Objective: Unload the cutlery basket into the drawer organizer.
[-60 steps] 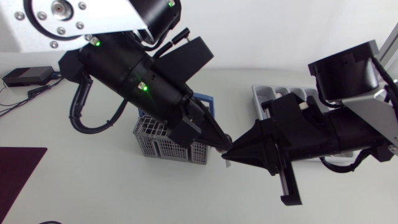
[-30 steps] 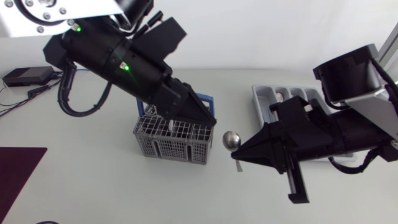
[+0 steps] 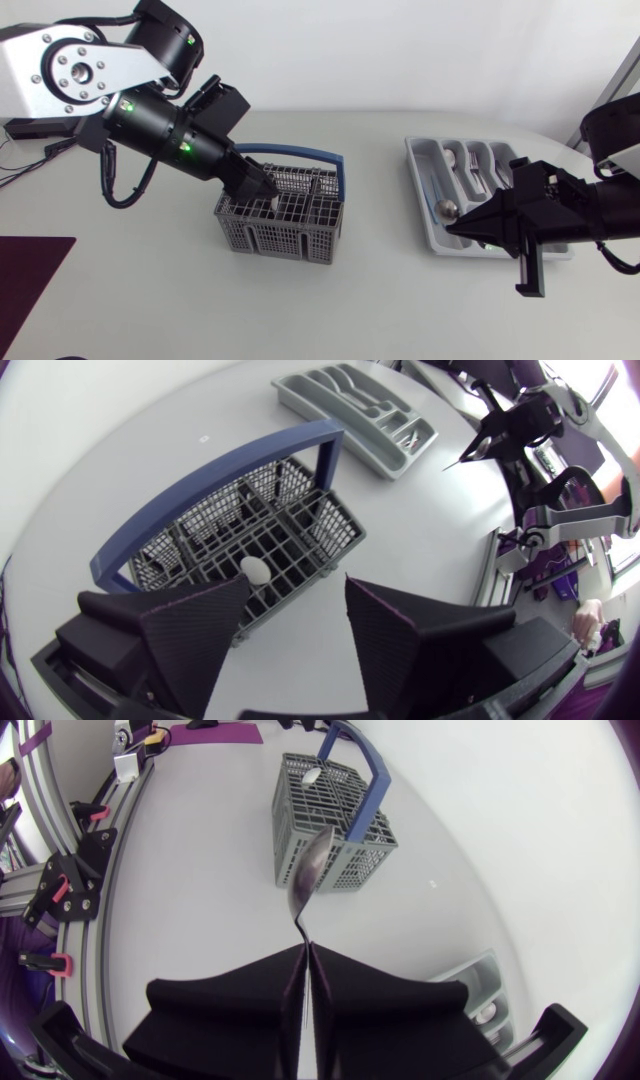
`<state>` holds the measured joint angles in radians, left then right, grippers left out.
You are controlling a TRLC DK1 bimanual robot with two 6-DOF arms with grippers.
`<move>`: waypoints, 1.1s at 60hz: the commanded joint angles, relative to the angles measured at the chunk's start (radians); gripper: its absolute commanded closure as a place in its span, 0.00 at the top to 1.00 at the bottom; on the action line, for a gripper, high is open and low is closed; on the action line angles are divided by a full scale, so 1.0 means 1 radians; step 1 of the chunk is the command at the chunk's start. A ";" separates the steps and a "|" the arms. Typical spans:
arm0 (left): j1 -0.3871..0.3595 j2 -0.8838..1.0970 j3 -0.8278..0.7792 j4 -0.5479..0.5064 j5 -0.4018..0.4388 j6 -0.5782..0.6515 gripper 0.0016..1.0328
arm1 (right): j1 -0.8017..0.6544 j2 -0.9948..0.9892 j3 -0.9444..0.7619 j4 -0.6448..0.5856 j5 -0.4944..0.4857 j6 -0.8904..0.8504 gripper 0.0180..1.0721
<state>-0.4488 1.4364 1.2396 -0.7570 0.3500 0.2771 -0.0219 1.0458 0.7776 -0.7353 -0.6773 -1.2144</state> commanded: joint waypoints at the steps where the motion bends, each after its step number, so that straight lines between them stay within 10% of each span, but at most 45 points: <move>1: -0.022 0.015 -0.023 0.015 -0.057 -0.018 0.83 | -0.035 0.011 -0.023 -0.018 0.016 -0.070 0.06; 13: -0.083 -0.010 -0.029 0.007 -0.204 -0.053 0.83 | -0.058 -0.013 -0.080 0.076 0.154 -0.135 0.06; 66: 0.015 -0.097 -0.144 0.016 -0.210 -0.001 0.83 | -0.369 0.500 -0.288 0.961 0.493 -0.568 0.11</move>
<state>-0.4419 1.3605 1.1187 -0.7422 0.1471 0.2626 -0.3836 1.5070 0.5320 0.1593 -0.2043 -1.7287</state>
